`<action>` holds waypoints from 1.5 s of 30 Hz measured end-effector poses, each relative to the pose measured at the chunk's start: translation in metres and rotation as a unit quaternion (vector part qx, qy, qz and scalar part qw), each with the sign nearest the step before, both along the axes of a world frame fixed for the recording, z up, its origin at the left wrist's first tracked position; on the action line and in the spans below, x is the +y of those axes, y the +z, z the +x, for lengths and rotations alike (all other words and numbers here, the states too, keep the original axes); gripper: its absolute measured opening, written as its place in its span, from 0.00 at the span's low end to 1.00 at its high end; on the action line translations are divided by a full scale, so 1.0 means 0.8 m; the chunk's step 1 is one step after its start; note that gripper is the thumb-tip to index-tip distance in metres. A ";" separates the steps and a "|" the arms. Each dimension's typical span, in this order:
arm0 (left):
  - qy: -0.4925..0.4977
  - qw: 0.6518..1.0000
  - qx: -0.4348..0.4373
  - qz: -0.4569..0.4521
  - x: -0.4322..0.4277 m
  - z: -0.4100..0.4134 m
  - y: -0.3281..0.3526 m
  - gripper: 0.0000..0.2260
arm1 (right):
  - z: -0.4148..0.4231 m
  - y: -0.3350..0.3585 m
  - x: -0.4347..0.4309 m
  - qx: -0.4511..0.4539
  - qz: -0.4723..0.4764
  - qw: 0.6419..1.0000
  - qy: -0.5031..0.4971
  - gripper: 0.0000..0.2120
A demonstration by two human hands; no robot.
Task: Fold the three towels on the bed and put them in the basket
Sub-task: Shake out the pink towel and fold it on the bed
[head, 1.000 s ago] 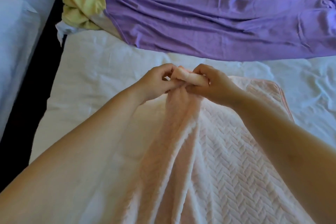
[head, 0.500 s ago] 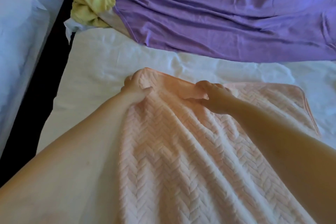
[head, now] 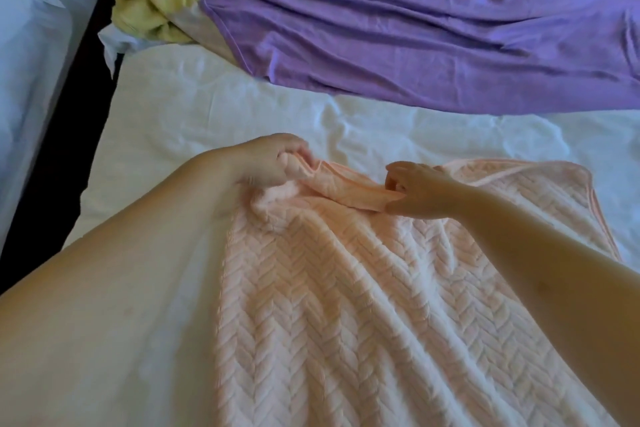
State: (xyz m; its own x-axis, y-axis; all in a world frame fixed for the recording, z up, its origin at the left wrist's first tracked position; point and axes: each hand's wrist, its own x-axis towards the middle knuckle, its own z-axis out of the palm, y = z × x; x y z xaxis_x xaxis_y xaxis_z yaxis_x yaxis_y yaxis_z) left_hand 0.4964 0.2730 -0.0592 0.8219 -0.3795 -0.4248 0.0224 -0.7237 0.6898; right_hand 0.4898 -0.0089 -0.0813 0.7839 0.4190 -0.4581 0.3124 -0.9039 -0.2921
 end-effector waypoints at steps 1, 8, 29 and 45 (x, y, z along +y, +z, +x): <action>-0.026 0.999 0.008 0.038 0.000 0.001 0.003 0.16 | 0.003 0.000 -0.003 0.010 0.010 1.000 -0.016 0.11; -0.122 0.941 -0.098 0.301 0.040 0.009 0.013 0.19 | 0.022 0.018 -0.015 0.077 -0.135 0.987 0.034 0.10; 0.042 0.952 -0.173 0.248 -0.090 0.033 -0.074 0.18 | 0.038 -0.026 -0.157 -0.055 -0.109 0.985 -0.121 0.28; 0.000 0.992 -0.100 0.071 -0.233 0.083 -0.080 0.21 | 0.037 -0.036 -0.342 -0.155 -0.043 0.906 -0.391 0.10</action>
State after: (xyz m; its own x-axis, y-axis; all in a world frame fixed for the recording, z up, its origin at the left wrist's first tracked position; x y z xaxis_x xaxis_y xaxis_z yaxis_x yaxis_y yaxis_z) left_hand 0.5627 0.0866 -0.1230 0.8948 -0.3274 -0.3034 -0.1042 -0.8141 0.5713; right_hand 0.5193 -0.2827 -0.1100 0.9225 -0.3469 -0.1690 -0.3782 -0.8999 -0.2170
